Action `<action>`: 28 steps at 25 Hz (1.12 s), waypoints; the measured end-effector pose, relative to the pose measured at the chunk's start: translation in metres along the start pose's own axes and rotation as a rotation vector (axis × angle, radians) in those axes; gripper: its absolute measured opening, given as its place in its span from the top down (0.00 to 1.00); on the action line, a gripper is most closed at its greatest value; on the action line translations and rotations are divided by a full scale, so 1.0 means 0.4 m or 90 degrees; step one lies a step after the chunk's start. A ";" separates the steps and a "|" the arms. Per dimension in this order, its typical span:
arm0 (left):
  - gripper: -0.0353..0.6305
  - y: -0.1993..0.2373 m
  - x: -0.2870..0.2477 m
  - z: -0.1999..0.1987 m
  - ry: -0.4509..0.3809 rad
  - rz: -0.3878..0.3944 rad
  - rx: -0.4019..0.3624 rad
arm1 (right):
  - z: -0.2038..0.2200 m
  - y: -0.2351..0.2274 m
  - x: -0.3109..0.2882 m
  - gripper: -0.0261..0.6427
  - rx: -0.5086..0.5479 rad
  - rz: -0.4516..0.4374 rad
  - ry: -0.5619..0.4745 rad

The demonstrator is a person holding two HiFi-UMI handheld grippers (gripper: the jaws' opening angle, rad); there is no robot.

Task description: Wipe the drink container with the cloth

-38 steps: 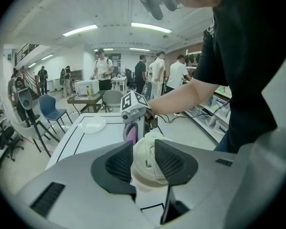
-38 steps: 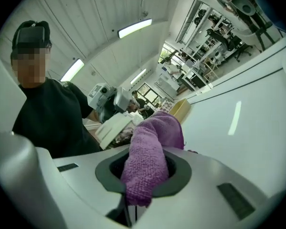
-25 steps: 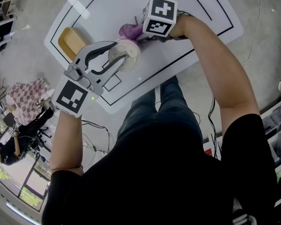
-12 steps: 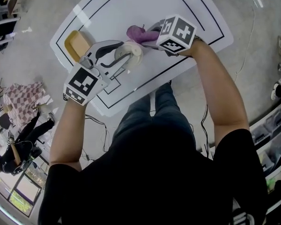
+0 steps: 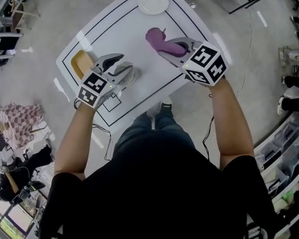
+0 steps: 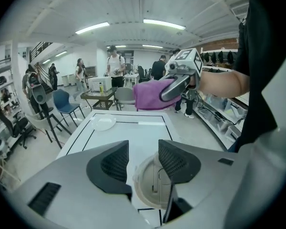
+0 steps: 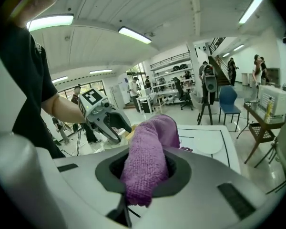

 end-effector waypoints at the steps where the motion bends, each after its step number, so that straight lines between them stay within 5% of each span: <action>1: 0.62 -0.007 0.002 -0.005 0.000 -0.006 0.003 | -0.007 0.011 0.032 0.84 0.006 0.012 -0.009; 8: 0.62 -0.019 0.086 -0.084 -0.024 -0.068 0.022 | -0.103 0.072 0.219 0.84 0.028 0.079 -0.071; 18: 0.67 -0.049 0.312 -0.162 -0.134 -0.187 0.051 | -0.194 0.183 0.339 0.84 0.068 0.105 -0.116; 28: 0.71 -0.108 0.443 -0.181 -0.205 -0.271 0.093 | -0.167 0.228 0.399 0.84 0.014 0.148 -0.169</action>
Point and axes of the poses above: the fingertips, and each gripper's own axes: x backward along the fingers, y to its left, z out of its underside, the point moved 6 cm from there along x, backward along the fingers, and after that the axes turned 3 degrees about -z, right-handed, at the moved point
